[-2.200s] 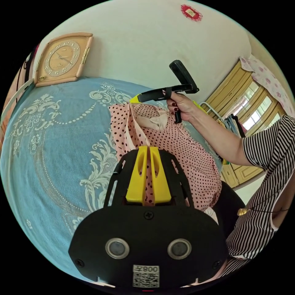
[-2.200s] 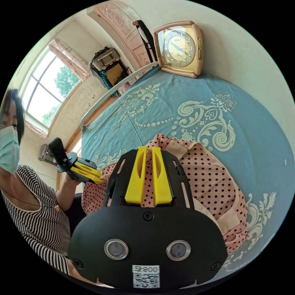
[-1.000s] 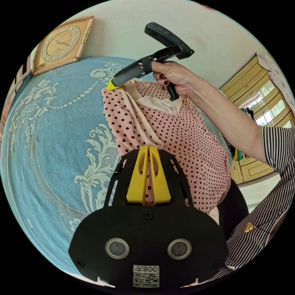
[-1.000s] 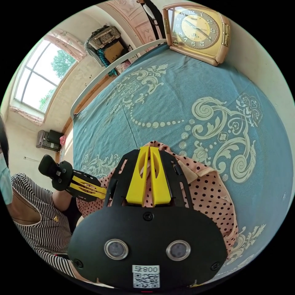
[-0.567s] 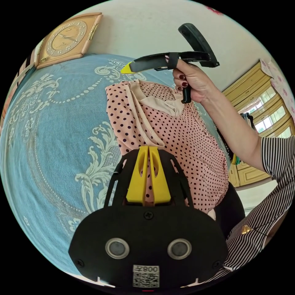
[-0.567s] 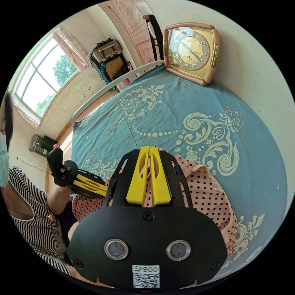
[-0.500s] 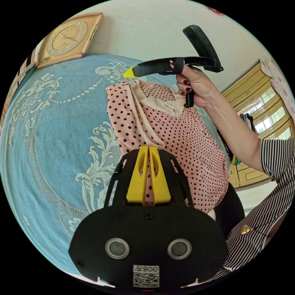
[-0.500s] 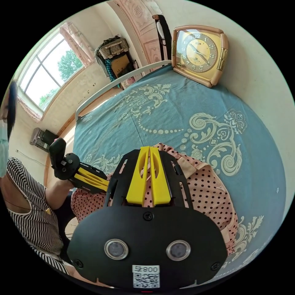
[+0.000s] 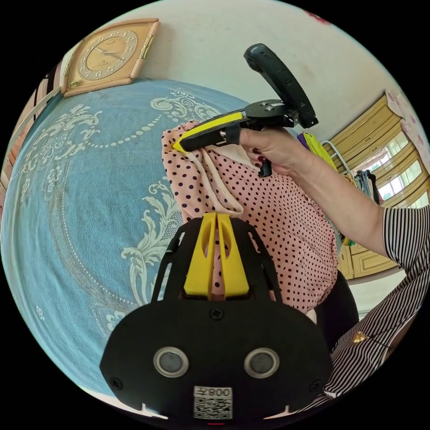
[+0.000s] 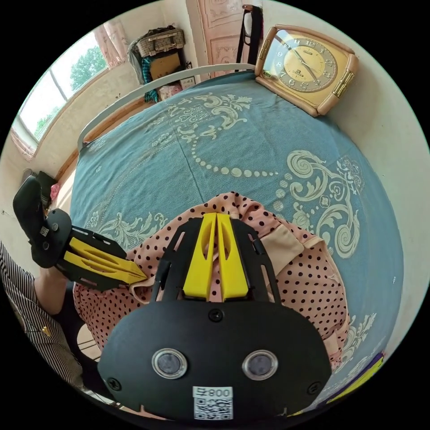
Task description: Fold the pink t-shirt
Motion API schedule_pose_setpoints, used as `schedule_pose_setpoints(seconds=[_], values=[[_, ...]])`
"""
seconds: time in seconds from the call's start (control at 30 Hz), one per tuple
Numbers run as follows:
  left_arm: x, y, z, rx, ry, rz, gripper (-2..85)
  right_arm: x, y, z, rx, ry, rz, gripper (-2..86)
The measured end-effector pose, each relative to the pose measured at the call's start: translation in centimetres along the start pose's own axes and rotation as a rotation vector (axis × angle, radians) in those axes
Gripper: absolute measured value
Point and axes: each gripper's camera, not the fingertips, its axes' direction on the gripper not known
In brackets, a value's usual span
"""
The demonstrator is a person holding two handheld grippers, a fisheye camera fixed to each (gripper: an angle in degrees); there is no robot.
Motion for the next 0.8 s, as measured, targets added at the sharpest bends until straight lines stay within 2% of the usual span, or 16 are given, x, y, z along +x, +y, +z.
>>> schedule_pose_setpoints(seconds=[0.27, 0.4, 0.53, 0.67, 0.8], values=[[-0.7, 1.6, -2.1, 0.104, 0.042, -0.030, 0.2, 0.5, 3.0, -2.3, 0.133, -0.063, 0.055, 0.1], [-0.6, 1.8, -1.4, 0.019, 0.001, -0.025, 0.2, 1.1, 3.3, 1.9, -0.031, -0.067, 0.065, 0.1], [-0.2, 2.4, -1.9, 0.010, -0.039, -0.007, 0.2, 1.8, 4.1, 1.8, 0.026, -0.121, 0.098, 0.1], [-0.4, 3.2, -2.7, 0.052, 0.044, 0.004, 0.2, 0.8, 6.1, 0.7, 0.081, -0.095, 0.065, 0.2], [-0.7, 4.0, -2.8, 0.015, 0.003, -0.025, 0.2, -0.4, 9.9, -0.3, 0.129, -0.152, 0.067, 0.2]])
